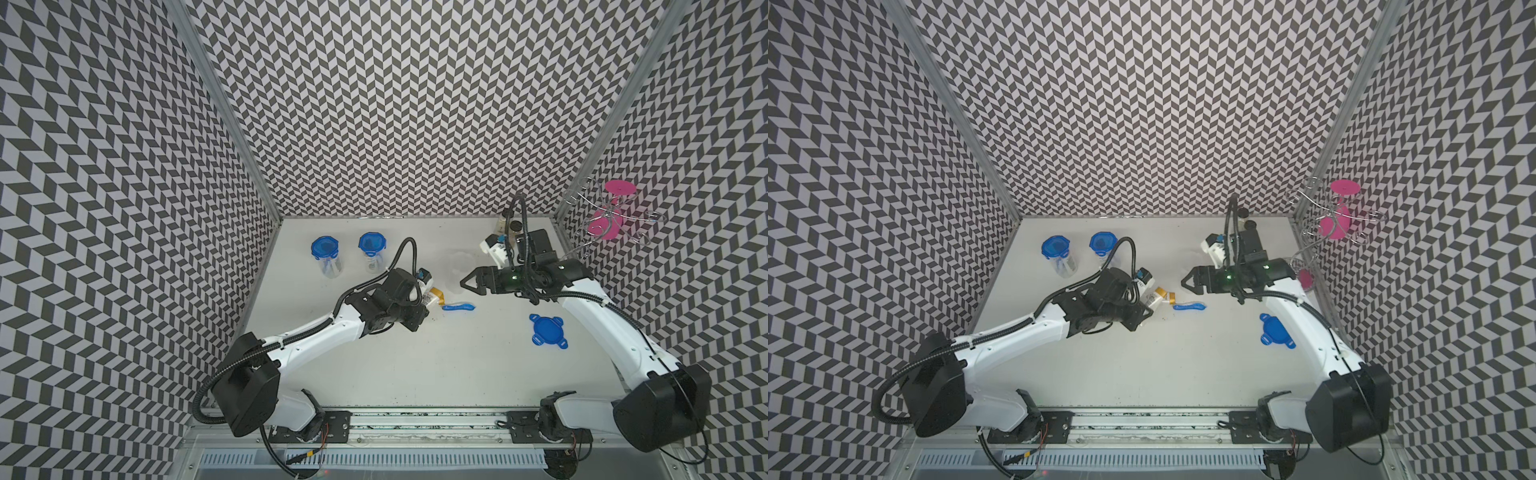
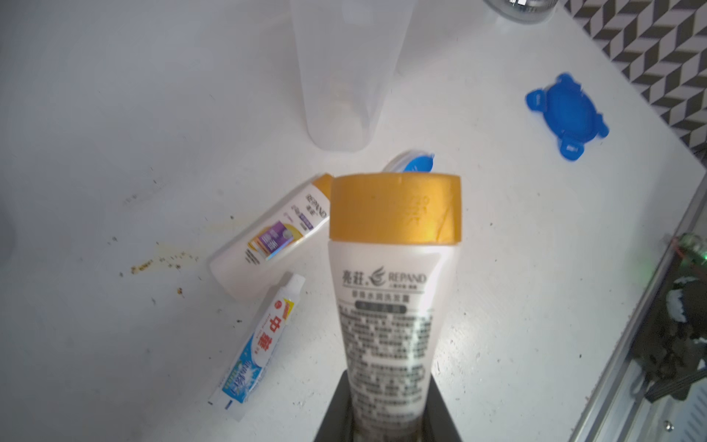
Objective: Pack away toiletry kits
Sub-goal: Pick up the toiletry item from the center of the board.
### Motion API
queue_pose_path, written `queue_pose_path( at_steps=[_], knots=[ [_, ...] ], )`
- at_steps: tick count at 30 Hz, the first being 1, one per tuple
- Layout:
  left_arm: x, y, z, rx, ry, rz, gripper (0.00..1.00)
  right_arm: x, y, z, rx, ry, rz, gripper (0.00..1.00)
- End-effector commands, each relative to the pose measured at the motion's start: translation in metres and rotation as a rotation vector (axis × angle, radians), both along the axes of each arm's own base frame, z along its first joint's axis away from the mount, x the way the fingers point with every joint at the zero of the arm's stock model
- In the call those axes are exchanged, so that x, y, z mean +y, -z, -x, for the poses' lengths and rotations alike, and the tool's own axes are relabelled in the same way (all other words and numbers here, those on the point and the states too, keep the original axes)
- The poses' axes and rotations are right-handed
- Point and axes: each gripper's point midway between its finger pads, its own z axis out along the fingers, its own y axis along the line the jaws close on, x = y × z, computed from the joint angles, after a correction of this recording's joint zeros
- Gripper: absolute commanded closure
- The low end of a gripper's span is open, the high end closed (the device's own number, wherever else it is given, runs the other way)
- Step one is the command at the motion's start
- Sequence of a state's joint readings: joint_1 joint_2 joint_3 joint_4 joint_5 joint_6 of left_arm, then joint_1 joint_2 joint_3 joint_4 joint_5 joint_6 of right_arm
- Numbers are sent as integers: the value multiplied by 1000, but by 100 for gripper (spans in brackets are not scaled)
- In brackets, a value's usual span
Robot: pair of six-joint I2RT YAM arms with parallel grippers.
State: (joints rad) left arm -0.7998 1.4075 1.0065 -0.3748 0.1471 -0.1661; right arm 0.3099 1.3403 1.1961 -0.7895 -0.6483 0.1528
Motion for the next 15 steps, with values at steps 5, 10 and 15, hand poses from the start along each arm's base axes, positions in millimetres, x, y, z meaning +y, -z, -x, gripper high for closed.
queue_pose_path(
  at_steps=[5,10,15],
  knots=[
    [-19,-83,-21,-166,-7,177,92,50,-17,10,9,-180,-145,13],
    [-21,-92,-17,-190,15,196,92,63,-25,2,10,-209,-220,16],
    [-24,-91,-12,-197,26,185,95,73,-34,-9,8,-219,-293,24]
  ],
)
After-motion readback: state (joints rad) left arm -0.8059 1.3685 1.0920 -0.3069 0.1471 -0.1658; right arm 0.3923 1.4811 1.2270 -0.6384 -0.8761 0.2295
